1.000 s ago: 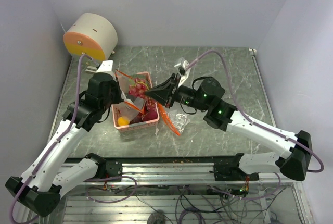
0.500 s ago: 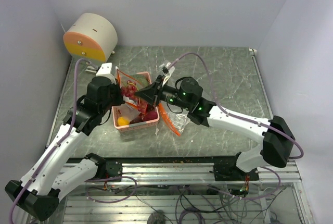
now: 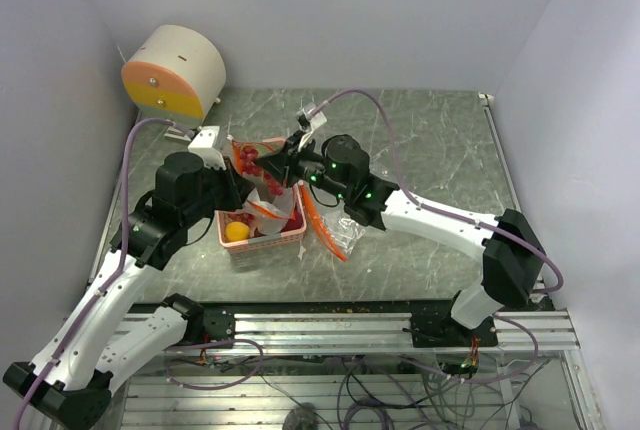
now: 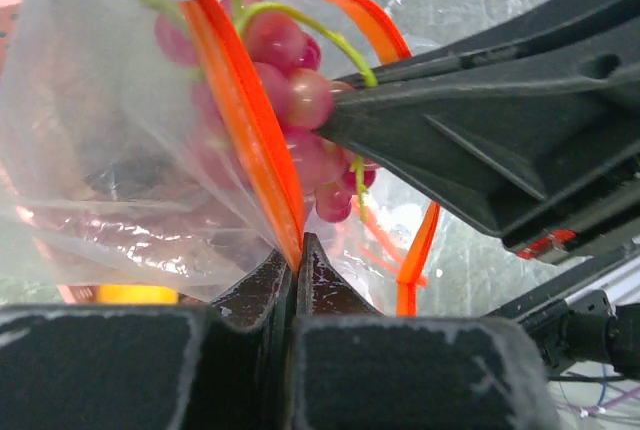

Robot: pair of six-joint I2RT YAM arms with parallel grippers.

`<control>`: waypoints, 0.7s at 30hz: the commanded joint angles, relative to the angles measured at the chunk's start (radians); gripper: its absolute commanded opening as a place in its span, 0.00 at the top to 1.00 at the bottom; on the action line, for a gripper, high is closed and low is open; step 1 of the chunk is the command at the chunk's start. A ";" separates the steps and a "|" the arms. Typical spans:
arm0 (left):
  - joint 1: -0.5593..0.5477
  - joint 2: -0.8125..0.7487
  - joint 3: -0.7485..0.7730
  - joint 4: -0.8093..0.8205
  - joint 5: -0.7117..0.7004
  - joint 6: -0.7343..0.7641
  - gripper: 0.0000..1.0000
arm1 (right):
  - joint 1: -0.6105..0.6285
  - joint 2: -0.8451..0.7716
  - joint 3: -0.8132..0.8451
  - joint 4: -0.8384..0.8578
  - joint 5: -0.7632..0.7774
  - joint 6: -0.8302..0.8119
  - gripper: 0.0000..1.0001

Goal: Place the food in the zip-top bag and seal the zipper
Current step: Place the fake fruit in the zipper food storage bag.

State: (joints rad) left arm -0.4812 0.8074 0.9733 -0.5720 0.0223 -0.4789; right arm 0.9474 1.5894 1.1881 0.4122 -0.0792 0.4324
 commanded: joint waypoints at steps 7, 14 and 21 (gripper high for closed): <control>0.001 0.000 0.132 -0.067 0.037 0.023 0.93 | 0.012 0.012 0.040 -0.143 0.144 -0.057 0.85; 0.001 -0.005 0.191 -0.131 -0.012 0.036 0.93 | 0.013 -0.016 0.031 -0.229 0.231 -0.092 0.33; 0.001 0.007 0.222 -0.247 -0.107 0.068 0.93 | 0.013 -0.064 0.030 -0.289 0.303 -0.136 0.00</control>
State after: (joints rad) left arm -0.4816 0.8143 1.1416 -0.7246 -0.0040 -0.4431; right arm 0.9634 1.5730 1.2034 0.1707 0.1471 0.3386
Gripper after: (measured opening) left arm 0.078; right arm 0.992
